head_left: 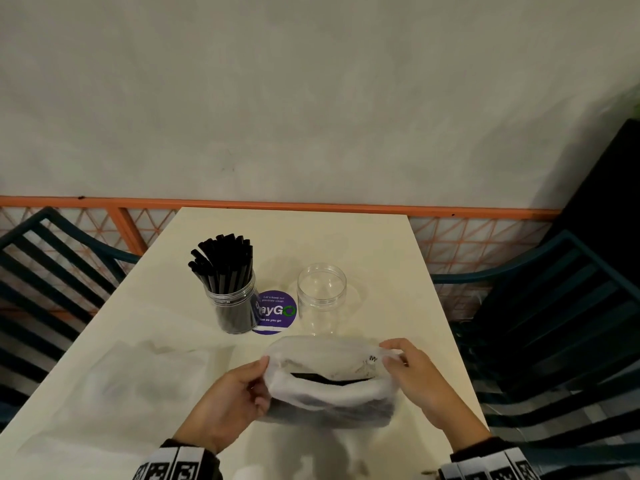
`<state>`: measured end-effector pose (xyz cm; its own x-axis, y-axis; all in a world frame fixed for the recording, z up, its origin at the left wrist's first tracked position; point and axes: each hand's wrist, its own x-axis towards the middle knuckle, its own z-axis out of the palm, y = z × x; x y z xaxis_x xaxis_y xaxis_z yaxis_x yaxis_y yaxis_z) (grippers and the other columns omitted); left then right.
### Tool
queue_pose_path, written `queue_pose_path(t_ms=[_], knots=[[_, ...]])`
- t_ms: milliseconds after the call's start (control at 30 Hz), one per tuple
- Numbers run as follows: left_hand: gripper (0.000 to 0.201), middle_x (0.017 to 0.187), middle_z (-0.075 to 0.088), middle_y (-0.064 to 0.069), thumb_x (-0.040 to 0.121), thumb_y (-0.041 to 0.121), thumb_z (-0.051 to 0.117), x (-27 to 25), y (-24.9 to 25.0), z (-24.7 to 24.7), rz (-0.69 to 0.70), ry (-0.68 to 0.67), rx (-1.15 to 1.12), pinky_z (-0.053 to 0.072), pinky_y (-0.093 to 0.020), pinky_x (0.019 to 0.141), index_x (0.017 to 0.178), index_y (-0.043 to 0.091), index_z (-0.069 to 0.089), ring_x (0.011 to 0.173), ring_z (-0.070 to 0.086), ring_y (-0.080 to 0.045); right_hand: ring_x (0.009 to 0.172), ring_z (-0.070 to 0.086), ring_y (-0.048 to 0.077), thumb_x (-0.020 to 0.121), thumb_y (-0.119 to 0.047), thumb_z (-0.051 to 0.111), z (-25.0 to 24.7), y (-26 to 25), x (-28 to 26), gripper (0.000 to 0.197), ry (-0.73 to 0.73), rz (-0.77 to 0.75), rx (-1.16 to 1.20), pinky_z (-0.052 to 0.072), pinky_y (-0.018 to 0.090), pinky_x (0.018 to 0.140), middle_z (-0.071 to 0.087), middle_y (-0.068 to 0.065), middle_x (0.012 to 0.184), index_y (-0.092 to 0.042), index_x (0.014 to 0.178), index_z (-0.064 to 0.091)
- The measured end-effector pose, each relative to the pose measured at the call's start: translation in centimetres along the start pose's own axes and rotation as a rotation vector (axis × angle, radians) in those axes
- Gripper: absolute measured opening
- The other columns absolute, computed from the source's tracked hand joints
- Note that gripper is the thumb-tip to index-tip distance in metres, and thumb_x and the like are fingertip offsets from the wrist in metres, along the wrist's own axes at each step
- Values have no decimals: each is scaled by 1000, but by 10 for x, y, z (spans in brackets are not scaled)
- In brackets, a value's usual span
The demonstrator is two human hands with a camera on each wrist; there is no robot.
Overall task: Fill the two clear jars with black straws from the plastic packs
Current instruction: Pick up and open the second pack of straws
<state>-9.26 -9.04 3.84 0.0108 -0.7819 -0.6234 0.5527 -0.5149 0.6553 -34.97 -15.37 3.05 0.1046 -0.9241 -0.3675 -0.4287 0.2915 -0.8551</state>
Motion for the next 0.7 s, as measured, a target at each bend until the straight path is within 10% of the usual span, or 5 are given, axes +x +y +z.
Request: queue_pose_path(t_ms=[133, 367, 567, 700], knots=[[16, 62, 49, -3, 74, 17, 57, -5, 3, 2, -64, -32, -106, 37, -21, 40, 81, 4, 64, 55, 37, -12, 77, 53, 13, 93, -20, 52, 0, 6, 0, 17, 67, 12, -96, 43, 24, 66, 58, 2, 88, -21, 109, 56], [9, 63, 44, -3, 69, 11, 46, 3, 0, -12, -49, 129, -49, 28, -25, 53, 61, 15, 48, 58, 29, -15, 49, 53, 14, 95, -11, 45, -20, -7, 7, 17, -150, 339, 825, 43, 22, 41, 68, 4, 61, -14, 81, 52], [16, 60, 56, 5, 83, 26, 55, -2, 0, -11, 77, 142, 304, 30, -29, 64, 69, 18, 58, 65, 39, -15, 86, 66, 31, 90, -9, 42, -17, -9, 2, 29, -242, 283, 949, 59, 37, 66, 67, 21, 95, 8, 106, 58], [33, 81, 65, 2, 70, 33, 72, -3, -2, -9, 200, 96, 502, 39, -24, 69, 89, 8, 65, 78, 53, -12, 85, 63, 23, 87, -14, 57, -11, -6, 1, 14, -212, 167, 711, 46, 32, 77, 68, 14, 92, -9, 100, 55]])
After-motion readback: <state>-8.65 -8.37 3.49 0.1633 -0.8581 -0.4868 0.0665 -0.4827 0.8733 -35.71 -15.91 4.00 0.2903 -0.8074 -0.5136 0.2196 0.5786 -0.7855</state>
